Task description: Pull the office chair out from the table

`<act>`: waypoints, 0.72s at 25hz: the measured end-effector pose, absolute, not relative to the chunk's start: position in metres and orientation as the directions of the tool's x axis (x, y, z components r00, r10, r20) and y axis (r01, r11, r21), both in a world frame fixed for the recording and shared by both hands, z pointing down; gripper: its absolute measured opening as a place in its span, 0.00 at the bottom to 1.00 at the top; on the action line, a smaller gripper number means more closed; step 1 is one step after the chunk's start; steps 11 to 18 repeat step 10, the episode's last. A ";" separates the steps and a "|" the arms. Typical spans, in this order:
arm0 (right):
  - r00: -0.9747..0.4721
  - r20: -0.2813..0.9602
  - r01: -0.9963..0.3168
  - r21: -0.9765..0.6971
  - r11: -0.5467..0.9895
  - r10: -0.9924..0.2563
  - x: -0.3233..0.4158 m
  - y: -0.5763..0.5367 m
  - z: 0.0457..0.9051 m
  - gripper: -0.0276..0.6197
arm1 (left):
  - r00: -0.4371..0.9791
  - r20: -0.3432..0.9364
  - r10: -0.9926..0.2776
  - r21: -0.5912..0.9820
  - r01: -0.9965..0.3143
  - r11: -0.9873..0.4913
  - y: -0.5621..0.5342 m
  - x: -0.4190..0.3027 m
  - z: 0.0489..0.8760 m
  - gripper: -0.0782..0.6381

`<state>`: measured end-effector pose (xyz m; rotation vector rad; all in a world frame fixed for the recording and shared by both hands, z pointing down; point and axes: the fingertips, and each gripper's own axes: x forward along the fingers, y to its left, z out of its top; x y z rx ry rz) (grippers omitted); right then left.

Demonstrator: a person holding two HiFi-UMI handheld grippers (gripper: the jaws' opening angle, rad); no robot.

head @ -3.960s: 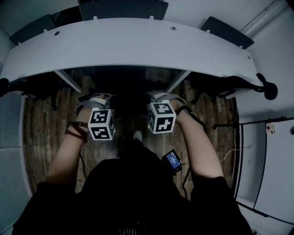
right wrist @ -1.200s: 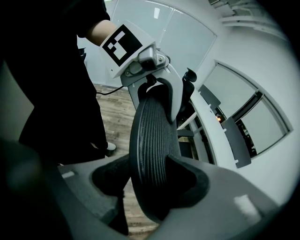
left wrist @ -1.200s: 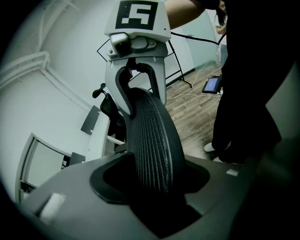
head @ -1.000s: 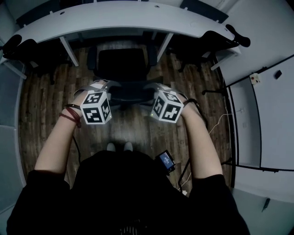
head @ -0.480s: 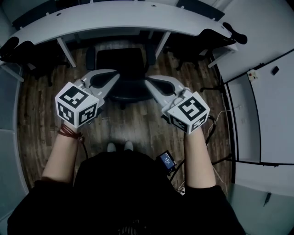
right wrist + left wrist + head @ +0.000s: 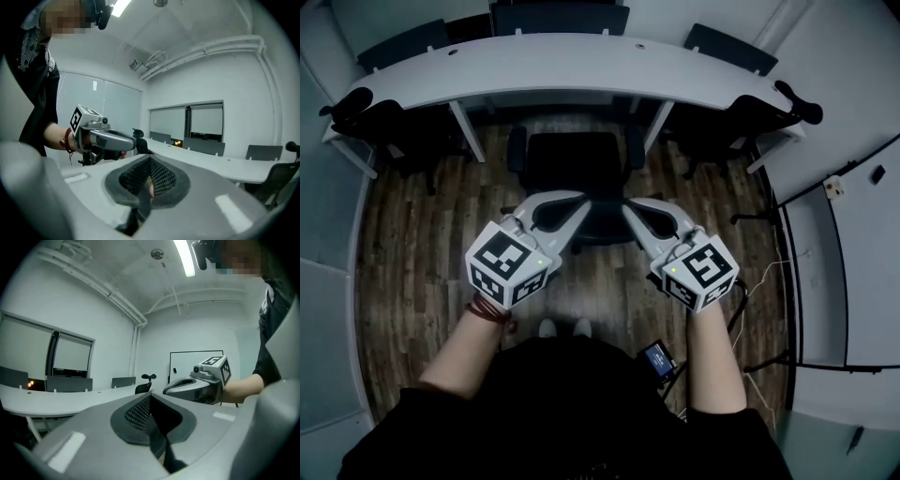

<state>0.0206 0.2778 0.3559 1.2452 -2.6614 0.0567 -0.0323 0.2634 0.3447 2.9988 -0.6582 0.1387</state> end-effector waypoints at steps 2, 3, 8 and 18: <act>-0.626 0.172 -0.769 0.026 0.639 -0.761 0.018 0.277 0.353 0.04 | 0.909 0.092 -0.407 0.036 -0.412 -0.911 0.266 -0.033 0.342 0.12; -0.630 0.155 -0.769 0.010 0.639 -0.761 0.017 0.276 0.352 0.04 | 0.907 0.088 -0.411 0.037 -0.415 -0.909 0.265 -0.034 0.341 0.12; -0.646 0.157 -0.759 -0.036 0.650 -0.747 0.014 0.286 0.354 0.04 | 0.896 0.089 -0.434 0.082 -0.441 -0.894 0.276 -0.041 0.344 0.12; -0.645 0.141 -0.762 -0.042 0.646 -0.751 0.014 0.283 0.341 0.04 | 0.899 0.080 -0.431 0.075 -0.437 -0.896 0.271 -0.043 0.335 0.12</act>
